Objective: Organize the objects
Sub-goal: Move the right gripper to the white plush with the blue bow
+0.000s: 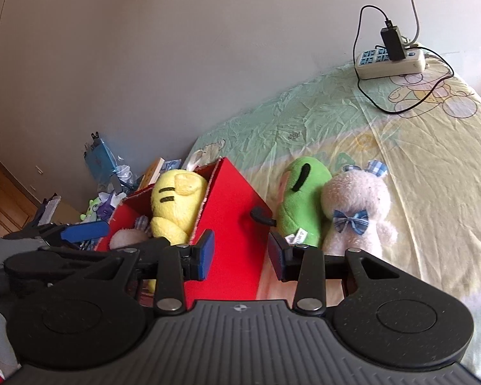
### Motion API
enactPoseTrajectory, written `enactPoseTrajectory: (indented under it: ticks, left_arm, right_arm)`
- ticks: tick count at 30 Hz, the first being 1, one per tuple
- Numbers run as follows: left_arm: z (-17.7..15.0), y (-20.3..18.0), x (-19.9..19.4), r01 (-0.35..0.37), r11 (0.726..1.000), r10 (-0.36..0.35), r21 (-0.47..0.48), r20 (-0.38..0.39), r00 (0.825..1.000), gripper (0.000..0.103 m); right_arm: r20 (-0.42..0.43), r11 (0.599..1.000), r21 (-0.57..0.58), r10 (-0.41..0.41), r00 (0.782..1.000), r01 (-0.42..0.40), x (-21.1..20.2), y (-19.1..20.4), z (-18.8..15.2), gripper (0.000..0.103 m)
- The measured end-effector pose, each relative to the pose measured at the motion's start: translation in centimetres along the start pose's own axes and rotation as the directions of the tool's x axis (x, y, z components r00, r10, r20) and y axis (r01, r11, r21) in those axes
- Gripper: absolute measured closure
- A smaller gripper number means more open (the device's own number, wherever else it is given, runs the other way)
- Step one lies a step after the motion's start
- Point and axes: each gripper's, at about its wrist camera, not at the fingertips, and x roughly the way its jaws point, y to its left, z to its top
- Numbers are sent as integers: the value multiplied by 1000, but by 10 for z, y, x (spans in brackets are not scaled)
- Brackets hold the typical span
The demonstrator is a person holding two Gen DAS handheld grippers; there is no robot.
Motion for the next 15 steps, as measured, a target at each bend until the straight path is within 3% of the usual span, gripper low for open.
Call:
enactPoseTrajectory:
  ticks: [9,15]
  left_arm:
    - [7,-45,5,122,992,-122,-36,-12,992,1]
    - [0,-74,27,208,976,-212,-57,-70,975,1]
  right_arm:
    - [-30,998,18,-66,997,67,-23,-45,-3,62]
    - [-50,992,50,-117,992,119,-33,-79,-6,62]
